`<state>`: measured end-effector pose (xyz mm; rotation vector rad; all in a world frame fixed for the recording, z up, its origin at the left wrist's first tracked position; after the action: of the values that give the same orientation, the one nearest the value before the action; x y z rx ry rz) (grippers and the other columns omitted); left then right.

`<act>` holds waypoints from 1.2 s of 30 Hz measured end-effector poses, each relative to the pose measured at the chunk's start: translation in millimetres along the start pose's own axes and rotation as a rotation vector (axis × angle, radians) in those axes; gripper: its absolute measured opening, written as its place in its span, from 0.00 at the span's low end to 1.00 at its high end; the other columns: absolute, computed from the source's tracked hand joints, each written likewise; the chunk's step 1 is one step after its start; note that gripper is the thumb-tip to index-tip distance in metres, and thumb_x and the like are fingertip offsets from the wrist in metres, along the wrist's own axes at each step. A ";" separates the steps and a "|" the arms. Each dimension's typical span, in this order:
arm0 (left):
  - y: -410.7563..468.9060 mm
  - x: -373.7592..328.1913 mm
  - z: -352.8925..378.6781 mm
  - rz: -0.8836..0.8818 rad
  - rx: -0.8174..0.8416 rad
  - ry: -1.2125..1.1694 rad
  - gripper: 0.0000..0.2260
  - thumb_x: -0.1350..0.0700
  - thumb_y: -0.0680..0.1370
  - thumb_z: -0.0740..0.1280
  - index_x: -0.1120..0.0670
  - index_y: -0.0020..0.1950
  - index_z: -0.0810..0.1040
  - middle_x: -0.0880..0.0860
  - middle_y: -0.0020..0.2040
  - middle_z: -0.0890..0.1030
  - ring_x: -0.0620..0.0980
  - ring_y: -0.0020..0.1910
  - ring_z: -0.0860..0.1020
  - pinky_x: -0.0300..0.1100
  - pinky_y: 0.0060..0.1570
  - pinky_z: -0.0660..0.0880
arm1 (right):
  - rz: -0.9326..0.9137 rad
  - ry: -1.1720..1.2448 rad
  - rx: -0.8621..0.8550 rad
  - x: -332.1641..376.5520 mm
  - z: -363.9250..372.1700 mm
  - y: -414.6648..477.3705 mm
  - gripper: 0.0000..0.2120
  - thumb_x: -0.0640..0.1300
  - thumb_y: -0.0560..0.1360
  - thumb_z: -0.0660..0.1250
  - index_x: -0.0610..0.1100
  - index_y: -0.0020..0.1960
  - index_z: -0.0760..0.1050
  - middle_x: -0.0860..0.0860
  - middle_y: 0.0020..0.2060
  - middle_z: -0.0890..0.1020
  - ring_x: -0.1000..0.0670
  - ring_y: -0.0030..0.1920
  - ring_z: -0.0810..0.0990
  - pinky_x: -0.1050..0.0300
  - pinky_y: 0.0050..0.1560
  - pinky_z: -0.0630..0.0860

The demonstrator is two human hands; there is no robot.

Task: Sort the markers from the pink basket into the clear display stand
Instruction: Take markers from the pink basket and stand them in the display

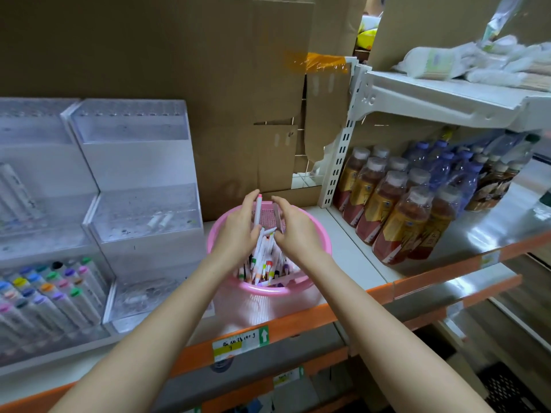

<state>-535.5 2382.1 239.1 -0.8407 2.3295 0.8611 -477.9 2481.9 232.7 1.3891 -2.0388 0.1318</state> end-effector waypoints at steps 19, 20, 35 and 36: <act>-59.0 2.9 -208.7 -0.028 -0.347 0.084 0.27 0.60 0.74 0.70 0.45 0.69 0.64 0.50 0.42 0.78 0.46 0.33 0.80 0.34 0.35 0.76 | -0.362 0.283 -0.112 208.5 -2.4 -1.7 0.30 0.37 0.68 0.70 0.47 0.68 0.66 0.47 0.51 0.79 0.46 0.46 0.78 0.47 0.45 0.77; -62.9 8.1 -221.7 -0.044 -0.368 0.085 0.26 0.60 0.75 0.69 0.44 0.69 0.64 0.50 0.42 0.78 0.45 0.33 0.79 0.29 0.33 0.74 | -0.373 0.291 -0.103 219.4 1.5 -1.5 0.30 0.36 0.68 0.69 0.46 0.68 0.66 0.48 0.51 0.78 0.46 0.46 0.78 0.47 0.44 0.77; -80.8 68.4 -347.5 -0.032 -0.539 0.015 0.22 0.63 0.75 0.69 0.48 0.65 0.69 0.51 0.48 0.77 0.46 0.43 0.79 0.27 0.37 0.72 | -0.429 0.322 -0.112 321.4 55.0 22.0 0.28 0.35 0.73 0.68 0.47 0.70 0.65 0.47 0.50 0.76 0.49 0.37 0.78 0.56 0.40 0.73; -78.2 69.9 -350.1 -0.022 -0.536 0.011 0.22 0.63 0.75 0.69 0.49 0.65 0.69 0.50 0.48 0.77 0.45 0.43 0.79 0.26 0.37 0.72 | -0.429 0.318 -0.116 323.8 57.0 24.1 0.28 0.35 0.73 0.68 0.48 0.70 0.65 0.47 0.49 0.76 0.51 0.35 0.77 0.57 0.40 0.72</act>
<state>-613.9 2062.4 397.8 -1.0765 2.1141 1.5077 -595.9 2210.7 378.4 1.5838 -1.4372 0.0423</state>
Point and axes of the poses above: each hand's wrist, its own y-axis towards the middle knuckle, its own z-axis out of the palm, x = y × z, the point moved 10 cm from there along y, towards the middle knuckle
